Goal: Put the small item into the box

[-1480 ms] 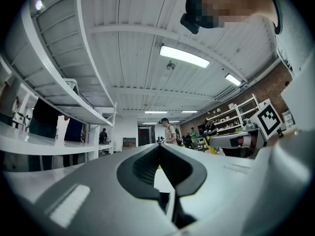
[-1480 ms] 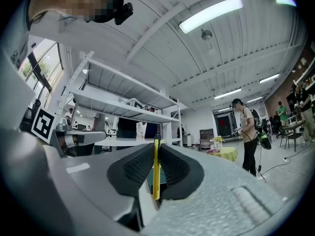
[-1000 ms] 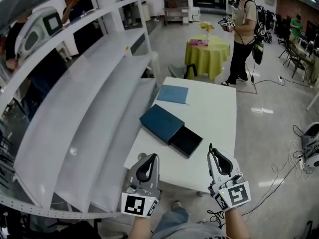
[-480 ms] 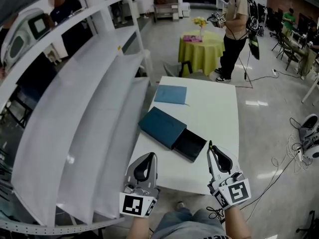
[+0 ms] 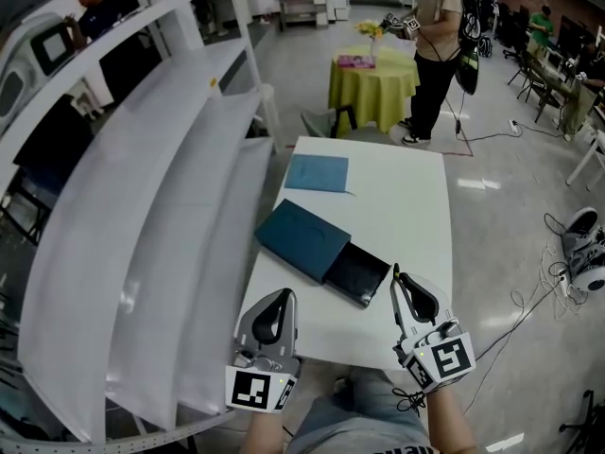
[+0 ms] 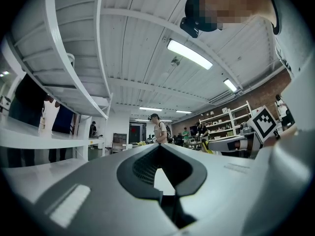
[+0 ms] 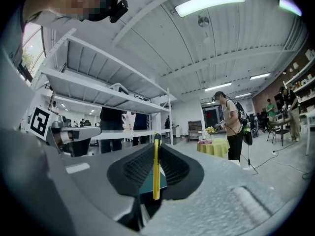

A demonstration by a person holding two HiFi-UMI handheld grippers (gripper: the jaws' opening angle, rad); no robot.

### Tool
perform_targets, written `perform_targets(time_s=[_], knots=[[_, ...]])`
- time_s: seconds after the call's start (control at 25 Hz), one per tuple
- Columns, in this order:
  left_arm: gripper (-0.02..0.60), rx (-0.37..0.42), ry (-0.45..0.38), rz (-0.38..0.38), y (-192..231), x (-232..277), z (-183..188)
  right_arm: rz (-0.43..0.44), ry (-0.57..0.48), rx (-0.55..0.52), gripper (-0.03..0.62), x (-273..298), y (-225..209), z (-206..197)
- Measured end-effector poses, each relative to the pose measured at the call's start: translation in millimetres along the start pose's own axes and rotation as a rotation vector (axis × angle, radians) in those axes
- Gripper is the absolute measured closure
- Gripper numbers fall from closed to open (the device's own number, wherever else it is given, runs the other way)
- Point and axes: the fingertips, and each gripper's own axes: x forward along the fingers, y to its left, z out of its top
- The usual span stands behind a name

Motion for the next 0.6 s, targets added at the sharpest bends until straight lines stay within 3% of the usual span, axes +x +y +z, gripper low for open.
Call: perform_targets(time_s=[0.6], knots=[[0.565, -0.01, 0.035, 0.056, 23, 29, -20, 0.084, 0.215, 0.037, 0.549, 60, -19, -58]])
